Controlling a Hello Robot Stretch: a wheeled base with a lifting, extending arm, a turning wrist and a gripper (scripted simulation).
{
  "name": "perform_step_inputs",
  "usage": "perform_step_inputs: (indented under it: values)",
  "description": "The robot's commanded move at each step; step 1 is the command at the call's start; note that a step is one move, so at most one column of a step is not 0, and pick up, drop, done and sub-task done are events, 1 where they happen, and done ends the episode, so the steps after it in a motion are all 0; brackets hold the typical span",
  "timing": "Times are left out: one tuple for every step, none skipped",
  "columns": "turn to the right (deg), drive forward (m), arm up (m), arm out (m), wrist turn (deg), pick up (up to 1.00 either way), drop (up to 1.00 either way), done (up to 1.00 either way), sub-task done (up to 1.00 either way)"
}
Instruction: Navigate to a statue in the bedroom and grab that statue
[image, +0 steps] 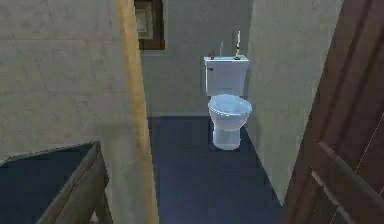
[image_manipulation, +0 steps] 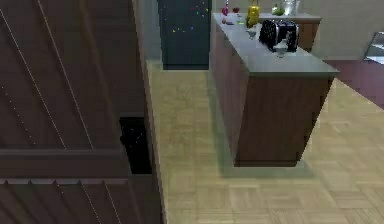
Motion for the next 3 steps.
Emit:
perform_step_inputs:
  values:
    - [45.0,0.0,0.0,0.0,0.0,0.0,0.0,0.0,0.0]
    - [6.0,0.0,0.0,0.0,0.0,0.0,0.0,0.0,0.0]
    - [0.0,0.1,0.0,0.0,0.0,0.0,0.0,0.0,0.0]
